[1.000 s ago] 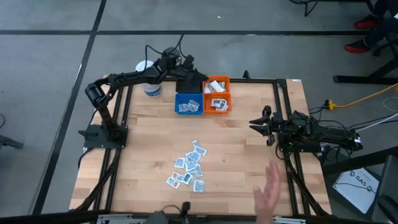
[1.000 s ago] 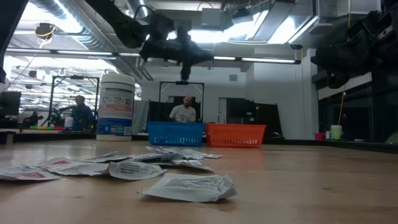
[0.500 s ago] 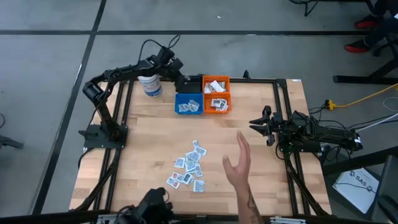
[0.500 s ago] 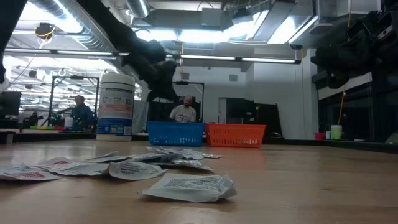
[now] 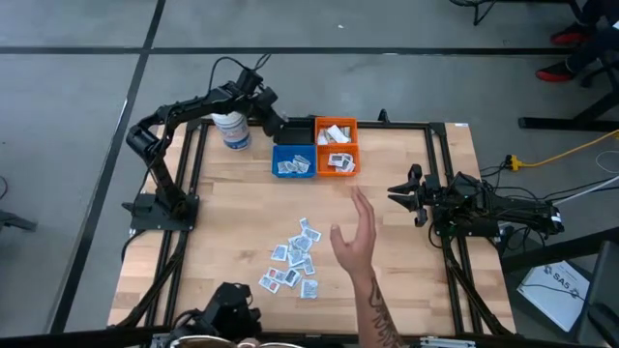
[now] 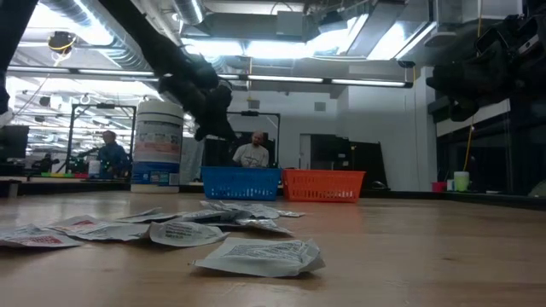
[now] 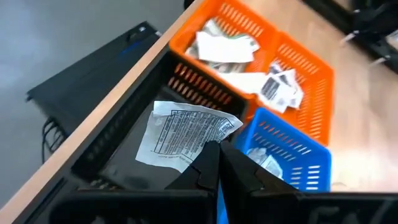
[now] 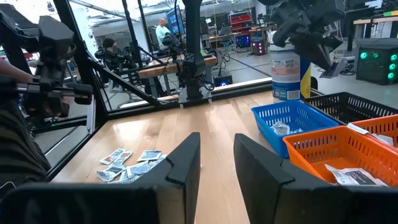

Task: Pick & Place First Aid Supplies
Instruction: Put the alcohol pad into the black bin

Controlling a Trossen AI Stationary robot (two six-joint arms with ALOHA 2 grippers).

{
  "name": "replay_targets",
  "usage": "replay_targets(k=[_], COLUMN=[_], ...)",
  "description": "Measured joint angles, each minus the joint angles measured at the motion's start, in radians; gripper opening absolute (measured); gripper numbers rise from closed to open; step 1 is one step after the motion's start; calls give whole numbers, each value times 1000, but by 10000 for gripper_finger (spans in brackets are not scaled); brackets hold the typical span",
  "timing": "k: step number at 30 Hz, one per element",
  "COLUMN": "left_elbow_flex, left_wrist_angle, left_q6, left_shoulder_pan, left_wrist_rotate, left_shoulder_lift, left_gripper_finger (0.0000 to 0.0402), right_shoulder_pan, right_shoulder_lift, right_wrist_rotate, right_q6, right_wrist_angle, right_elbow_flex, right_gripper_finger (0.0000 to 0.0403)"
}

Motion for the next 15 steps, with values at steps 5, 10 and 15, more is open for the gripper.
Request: replay_targets(k=[5,10,15], left_elbow_flex=[0,0,0], left_wrist_angle=[41,40,56], left_q6=[8,23,68], left_shoulder_pan=[-8,-10,-25], left_wrist_rotate=[33,25,12], left_shoulder_lift=[-1,-1,-1], left_gripper_finger=[5,5,15], right_shoulder_pan=[0,0,0], right_shoulder_lift=[0,0,0], right_wrist_rotate=[0,0,0], right_q6=[0,0,0], right_wrist_angle=[0,0,0], right_elbow_flex=[0,0,0], right_gripper_finger=[100,100,100])
